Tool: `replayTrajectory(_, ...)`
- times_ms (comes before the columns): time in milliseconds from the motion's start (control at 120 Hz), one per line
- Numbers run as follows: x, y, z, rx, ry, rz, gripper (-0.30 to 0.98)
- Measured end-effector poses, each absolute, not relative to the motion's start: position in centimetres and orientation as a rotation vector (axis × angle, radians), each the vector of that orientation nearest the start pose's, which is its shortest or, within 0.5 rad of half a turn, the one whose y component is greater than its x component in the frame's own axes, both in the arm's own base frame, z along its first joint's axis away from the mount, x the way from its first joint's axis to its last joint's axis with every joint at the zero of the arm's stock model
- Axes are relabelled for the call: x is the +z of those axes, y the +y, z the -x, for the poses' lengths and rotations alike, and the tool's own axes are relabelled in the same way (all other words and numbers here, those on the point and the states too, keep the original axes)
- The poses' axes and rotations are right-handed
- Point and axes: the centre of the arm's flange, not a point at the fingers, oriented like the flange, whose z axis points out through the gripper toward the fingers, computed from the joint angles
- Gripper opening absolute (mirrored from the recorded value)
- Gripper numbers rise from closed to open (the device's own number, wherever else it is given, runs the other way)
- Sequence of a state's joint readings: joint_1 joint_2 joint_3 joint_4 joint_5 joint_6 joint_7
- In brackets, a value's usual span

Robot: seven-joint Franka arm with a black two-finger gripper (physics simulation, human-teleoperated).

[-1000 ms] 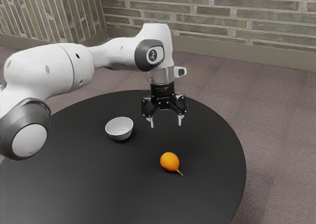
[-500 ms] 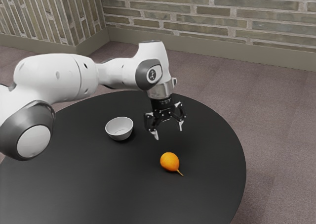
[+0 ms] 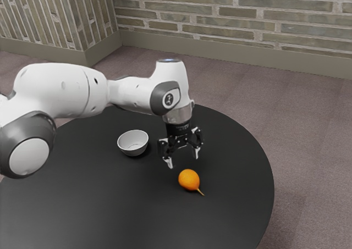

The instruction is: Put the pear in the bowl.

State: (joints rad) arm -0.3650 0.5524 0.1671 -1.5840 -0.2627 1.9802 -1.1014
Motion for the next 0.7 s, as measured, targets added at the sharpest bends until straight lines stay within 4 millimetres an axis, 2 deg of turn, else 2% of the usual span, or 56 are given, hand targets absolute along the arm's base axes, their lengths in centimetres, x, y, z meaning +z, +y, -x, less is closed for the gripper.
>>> replayTrajectory(150,28.2,-16.4,-66.0,0.325,-1.486,2.749,0.69)
replayTrajectory(283,27.6,-16.9,-66.1,0.323,-1.474,2.763,0.69)
replayTrajectory(417,25.9,-18.0,-66.0,0.345,-1.483,2.780,0.69)
replayTrajectory(700,24.2,-18.0,-66.1,0.355,-1.521,2.786,0.69)
